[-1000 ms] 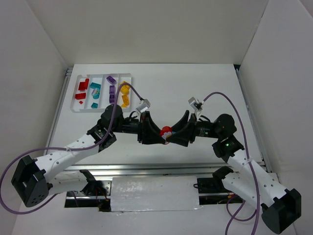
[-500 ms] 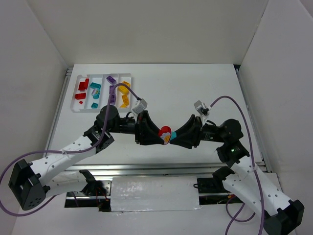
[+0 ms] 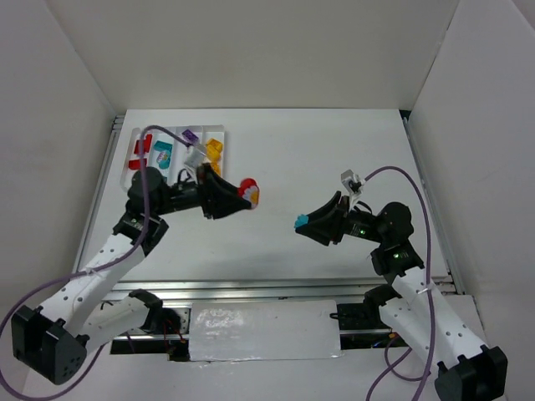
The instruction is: Sort the legos into containers by color
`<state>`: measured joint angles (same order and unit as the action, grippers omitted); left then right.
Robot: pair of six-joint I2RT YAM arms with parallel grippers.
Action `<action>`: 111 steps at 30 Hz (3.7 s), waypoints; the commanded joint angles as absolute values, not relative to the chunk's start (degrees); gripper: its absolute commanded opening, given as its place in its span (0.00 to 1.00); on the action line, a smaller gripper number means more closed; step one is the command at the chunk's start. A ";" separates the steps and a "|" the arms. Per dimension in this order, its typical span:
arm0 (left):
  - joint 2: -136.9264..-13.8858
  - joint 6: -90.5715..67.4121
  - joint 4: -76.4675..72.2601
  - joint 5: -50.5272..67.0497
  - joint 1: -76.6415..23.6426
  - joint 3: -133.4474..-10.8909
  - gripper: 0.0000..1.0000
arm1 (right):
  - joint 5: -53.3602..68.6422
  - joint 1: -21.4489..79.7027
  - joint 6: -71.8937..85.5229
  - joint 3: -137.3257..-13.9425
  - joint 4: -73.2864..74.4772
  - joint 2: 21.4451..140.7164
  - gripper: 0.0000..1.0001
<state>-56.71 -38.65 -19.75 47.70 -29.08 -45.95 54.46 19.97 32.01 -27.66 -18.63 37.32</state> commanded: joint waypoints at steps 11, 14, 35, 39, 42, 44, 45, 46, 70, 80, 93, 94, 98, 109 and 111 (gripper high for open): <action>-75.56 -34.71 37.42 -17.48 -0.38 -78.73 0.00 | 41.22 16.26 31.03 -29.35 -8.36 40.52 0.00; -85.06 -37.26 37.98 -11.62 9.82 -83.14 0.00 | 40.70 16.35 30.15 -29.79 -5.89 39.03 0.00; -117.95 -39.02 40.34 -7.74 18.81 -99.85 0.09 | 46.67 17.31 31.38 -28.48 -7.56 37.26 0.00; -118.39 -39.46 39.55 -7.12 18.81 -99.23 0.28 | 46.85 17.31 31.29 -28.65 -7.65 37.70 0.00; -118.83 -39.37 39.37 -6.16 18.98 -99.67 0.43 | 46.93 17.31 31.29 -28.57 -7.56 37.79 0.00; -118.48 -39.55 39.38 -6.15 19.07 -99.58 0.59 | 47.02 17.31 31.20 -28.65 -7.47 37.97 0.00; -118.04 -39.72 39.46 -6.41 19.07 -99.41 0.66 | 47.11 17.31 31.20 -28.83 -7.38 38.23 0.00; -117.78 -39.73 39.38 -6.33 19.16 -99.32 0.69 | 47.11 17.40 31.11 -28.92 -7.21 38.32 0.00; -56.28 -17.78 0.65 31.38 -25.43 -57.17 0.99 | 55.81 18.10 38.22 -32.34 -7.39 41.14 0.00; -44.29 -8.62 -10.28 34.09 -39.72 -51.85 1.00 | 68.10 18.54 76.10 -32.18 -26.43 41.31 0.00; -54.31 3.77 -7.47 32.96 -55.01 -60.90 0.99 | 65.13 22.75 95.90 -32.52 -43.69 42.10 0.00; -54.93 3.87 -7.30 32.26 -55.11 -61.26 1.00 | 64.87 23.20 94.06 -33.56 -41.25 42.27 0.00; -56.86 3.17 -7.56 32.07 -55.20 -61.70 1.00 | 63.46 24.87 88.87 -36.47 -35.43 42.63 0.00; -60.47 1.23 -7.29 33.31 -55.28 -63.11 0.93 | 61.79 27.86 88.15 -37.97 -38.49 47.81 0.00; -59.86 0.53 -8.70 34.01 -55.28 -62.41 0.90 | 61.61 28.04 87.80 -38.14 -38.93 49.04 0.00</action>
<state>-61.10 1.04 -4.47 32.18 -55.00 -60.45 62.74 27.35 88.99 -35.38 -36.03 47.99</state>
